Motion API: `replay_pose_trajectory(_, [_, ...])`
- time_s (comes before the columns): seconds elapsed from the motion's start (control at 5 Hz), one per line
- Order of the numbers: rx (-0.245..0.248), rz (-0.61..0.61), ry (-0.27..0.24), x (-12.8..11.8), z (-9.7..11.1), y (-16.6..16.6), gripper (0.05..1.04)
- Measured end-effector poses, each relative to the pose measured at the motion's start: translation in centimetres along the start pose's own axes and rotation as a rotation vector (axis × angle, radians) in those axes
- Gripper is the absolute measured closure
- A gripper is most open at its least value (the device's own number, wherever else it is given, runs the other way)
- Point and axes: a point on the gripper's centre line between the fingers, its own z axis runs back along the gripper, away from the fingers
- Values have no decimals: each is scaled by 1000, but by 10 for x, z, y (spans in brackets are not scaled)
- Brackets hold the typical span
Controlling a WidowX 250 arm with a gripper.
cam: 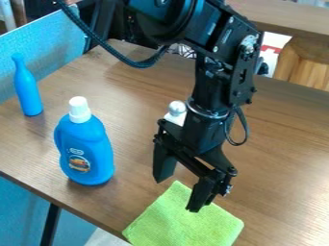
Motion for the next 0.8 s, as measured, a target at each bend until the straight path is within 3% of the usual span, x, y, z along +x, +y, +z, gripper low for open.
replay_pose_trajectory(0.2, [5,-3,30,-1,-8,0,82])
replay_pose_trajectory(0.6, [-18,-45,40,-8,-23,-4,83])
replay_pose_trajectory(0.8, [-35,-41,102,-12,-33,-8,83])
